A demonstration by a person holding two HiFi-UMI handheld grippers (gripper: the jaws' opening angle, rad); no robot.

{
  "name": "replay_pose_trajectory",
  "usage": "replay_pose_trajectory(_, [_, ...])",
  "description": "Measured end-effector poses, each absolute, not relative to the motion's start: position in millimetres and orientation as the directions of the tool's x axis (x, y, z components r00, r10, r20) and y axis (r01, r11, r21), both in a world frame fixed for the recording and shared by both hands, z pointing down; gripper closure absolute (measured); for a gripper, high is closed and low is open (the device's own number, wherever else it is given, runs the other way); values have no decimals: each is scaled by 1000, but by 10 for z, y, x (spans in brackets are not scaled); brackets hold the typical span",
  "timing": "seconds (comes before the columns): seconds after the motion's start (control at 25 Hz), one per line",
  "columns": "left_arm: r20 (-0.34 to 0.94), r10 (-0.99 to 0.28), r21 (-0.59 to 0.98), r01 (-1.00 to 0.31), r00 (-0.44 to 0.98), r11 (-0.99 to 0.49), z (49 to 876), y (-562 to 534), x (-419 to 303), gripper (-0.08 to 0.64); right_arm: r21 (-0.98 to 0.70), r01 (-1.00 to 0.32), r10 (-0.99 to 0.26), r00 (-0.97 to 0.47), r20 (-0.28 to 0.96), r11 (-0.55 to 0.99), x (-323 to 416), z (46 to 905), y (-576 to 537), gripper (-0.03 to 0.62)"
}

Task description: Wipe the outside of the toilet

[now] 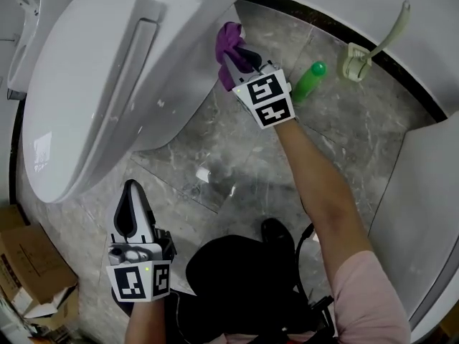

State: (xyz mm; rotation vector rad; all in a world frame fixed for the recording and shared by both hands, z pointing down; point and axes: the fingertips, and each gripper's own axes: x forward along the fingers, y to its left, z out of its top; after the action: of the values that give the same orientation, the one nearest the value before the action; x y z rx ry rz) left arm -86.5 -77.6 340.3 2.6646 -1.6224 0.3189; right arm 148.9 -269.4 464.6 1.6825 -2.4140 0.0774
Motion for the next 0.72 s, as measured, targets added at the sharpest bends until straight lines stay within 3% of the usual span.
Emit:
replay_pose_trajectory(0.32, [197, -888, -91, -894, 415, -438, 3591, -950, -873, 554, 98, -949, -933, -270, 238, 300, 1763, 4943, -3289, 529])
replay_pose_trajectory(0.72, [206, -900, -111, -904, 385, -412, 3664, -927, -904, 554, 129, -936, -926, -290, 243, 327, 1755, 5128, -3663, 528])
